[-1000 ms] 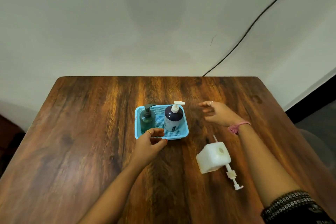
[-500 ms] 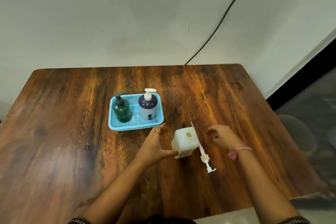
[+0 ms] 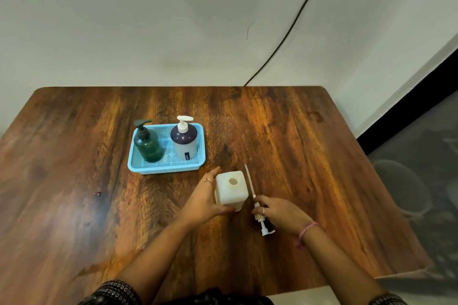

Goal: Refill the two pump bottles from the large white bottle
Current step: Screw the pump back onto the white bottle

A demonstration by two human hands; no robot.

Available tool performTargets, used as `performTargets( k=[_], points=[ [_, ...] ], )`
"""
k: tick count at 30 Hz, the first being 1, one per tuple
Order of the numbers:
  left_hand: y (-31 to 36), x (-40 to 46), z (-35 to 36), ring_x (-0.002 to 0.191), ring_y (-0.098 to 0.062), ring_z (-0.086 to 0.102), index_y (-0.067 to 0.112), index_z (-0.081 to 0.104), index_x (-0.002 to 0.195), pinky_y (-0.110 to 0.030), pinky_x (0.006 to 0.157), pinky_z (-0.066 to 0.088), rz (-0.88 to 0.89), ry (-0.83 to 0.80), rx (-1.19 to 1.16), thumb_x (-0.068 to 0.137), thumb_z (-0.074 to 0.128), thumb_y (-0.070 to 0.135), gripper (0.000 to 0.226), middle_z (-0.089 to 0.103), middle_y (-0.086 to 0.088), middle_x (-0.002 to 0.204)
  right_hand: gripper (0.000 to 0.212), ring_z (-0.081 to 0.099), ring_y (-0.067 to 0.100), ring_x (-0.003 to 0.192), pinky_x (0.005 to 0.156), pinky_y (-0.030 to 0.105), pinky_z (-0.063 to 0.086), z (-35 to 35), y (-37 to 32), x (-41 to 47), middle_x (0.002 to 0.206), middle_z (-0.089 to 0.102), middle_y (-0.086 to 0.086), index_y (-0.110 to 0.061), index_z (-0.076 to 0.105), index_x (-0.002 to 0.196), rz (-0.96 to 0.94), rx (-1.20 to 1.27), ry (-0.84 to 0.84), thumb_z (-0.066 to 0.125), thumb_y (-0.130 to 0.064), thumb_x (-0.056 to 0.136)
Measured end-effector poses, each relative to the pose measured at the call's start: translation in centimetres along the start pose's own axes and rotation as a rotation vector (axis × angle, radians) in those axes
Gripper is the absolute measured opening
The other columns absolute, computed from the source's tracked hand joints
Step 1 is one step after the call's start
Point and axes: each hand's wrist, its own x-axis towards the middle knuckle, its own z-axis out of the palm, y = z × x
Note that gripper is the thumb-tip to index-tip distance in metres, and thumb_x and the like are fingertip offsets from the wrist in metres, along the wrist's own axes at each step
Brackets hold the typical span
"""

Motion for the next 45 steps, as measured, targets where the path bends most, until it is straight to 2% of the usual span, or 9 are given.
performTargets(
  k=[4, 7, 11, 15, 18, 23, 31, 38, 45],
  points=[
    [-0.3, 0.2, 0.6, 0.111, 0.009, 0.048, 0.024, 0.037, 0.137, -0.02, 0.099, 0.044, -0.008, 0.015, -0.067, 0.062, 0.088, 0.03, 0.091, 0.051, 0.015, 0.127, 0.045, 0.053, 0.024, 0.115, 0.09, 0.034, 0.049, 0.4, 0.2, 0.3, 0.145, 0.039, 0.005, -0.021, 0.05, 0.133, -0.026, 0.03, -0.028, 0.051, -0.003, 0.091],
    [-0.4, 0.1, 0.8, 0.107, 0.013, 0.047, 0.033, 0.04, 0.124, -0.006, 0.085, 0.041, -0.024, 0.041, -0.098, 0.064, 0.087, 0.024, 0.076, 0.052, 0.021, 0.117, 0.045, 0.049, 0.021, 0.123, 0.096, 0.032, 0.047, 0.5, 0.4, 0.3, 0.145, 0.039, 0.002, -0.02, 0.05, 0.134, -0.04, 0.061, -0.041, 0.05, -0.003, 0.092],
    [-0.5, -0.1, 0.2, 0.108, 0.013, 0.048, 0.033, 0.043, 0.119, -0.003, 0.08, 0.039, -0.019, 0.115, -0.142, 0.063, 0.088, 0.021, 0.073, 0.054, 0.02, 0.117, 0.042, 0.048, 0.015, 0.124, 0.098, 0.024, 0.041, -0.5, 1.0, 0.6, 0.141, 0.044, -0.003, -0.021, 0.054, 0.131, -0.049, 0.155, -0.006, 0.048, -0.004, 0.093],
    [0.2, -0.1, -1.6, 0.107, 0.013, 0.047, 0.036, 0.043, 0.117, -0.004, 0.082, 0.038, -0.009, 0.169, -0.195, 0.063, 0.087, 0.02, 0.072, 0.052, 0.024, 0.115, 0.036, 0.051, 0.013, 0.118, 0.094, 0.018, 0.039, -3.5, 1.5, 1.0, 0.132, 0.051, -0.002, -0.019, 0.057, 0.126, -0.03, 0.264, 0.105, 0.048, -0.008, 0.093],
    [1.2, 0.1, -3.2, 0.112, 0.003, 0.049, 0.032, 0.044, 0.121, -0.012, 0.086, 0.04, 0.015, 0.202, -0.208, 0.053, 0.086, 0.043, 0.081, 0.053, 0.019, 0.118, 0.034, 0.054, 0.005, 0.108, 0.09, 0.005, 0.034, -6.9, 1.8, 1.2, 0.12, 0.058, -0.004, -0.018, 0.058, 0.121, -0.034, 0.351, 0.231, 0.056, -0.007, 0.089],
    [3.1, 0.5, -5.9, 0.113, -0.006, 0.054, 0.029, 0.047, 0.122, -0.018, 0.087, 0.046, 0.059, 0.309, -0.203, 0.051, 0.084, 0.049, 0.083, 0.057, 0.011, 0.121, 0.035, 0.054, -0.004, 0.101, 0.089, 0.003, 0.037, -14.3, 1.8, 2.2, 0.115, 0.059, -0.01, -0.016, 0.059, 0.122, 0.001, 0.465, 0.465, 0.061, -0.008, 0.088],
    [7.2, 1.5, -10.0, 0.112, -0.007, 0.053, 0.029, 0.045, 0.13, -0.016, 0.079, 0.048, 0.113, 0.395, -0.195, 0.063, 0.087, 0.032, 0.079, 0.055, 0.013, 0.121, 0.04, 0.063, 0.006, 0.081, 0.073, 0.011, 0.048, -24.5, 1.5, 4.2, 0.102, 0.066, -0.004, -0.023, 0.052, 0.127, 0.038, 0.625, 0.767, 0.064, -0.015, 0.09],
    [9.6, 2.8, -12.3, 0.11, -0.017, 0.06, 0.028, 0.048, 0.13, -0.042, 0.087, 0.057, 0.116, 0.444, -0.249, 0.057, 0.089, 0.031, 0.084, 0.06, 0.006, 0.12, 0.044, 0.062, 0.014, 0.102, 0.09, 0.029, 0.049, -32.2, 0.5, 5.9, 0.11, 0.065, -0.001, -0.018, 0.049, 0.132, -0.062, 0.763, 0.911, 0.061, -0.027, 0.091],
    [12.0, 3.3, -13.6, 0.106, -0.016, 0.06, 0.021, 0.045, 0.135, -0.039, 0.087, 0.056, 0.134, 0.484, -0.207, 0.06, 0.088, 0.028, 0.087, 0.06, 0.003, 0.12, 0.032, 0.062, 0.018, 0.106, 0.092, 0.032, 0.049, -39.1, -2.0, 5.3, 0.111, 0.066, 0.006, -0.023, 0.049, 0.127, -0.201, 0.877, 0.987, 0.055, -0.026, 0.095]
  ],
)
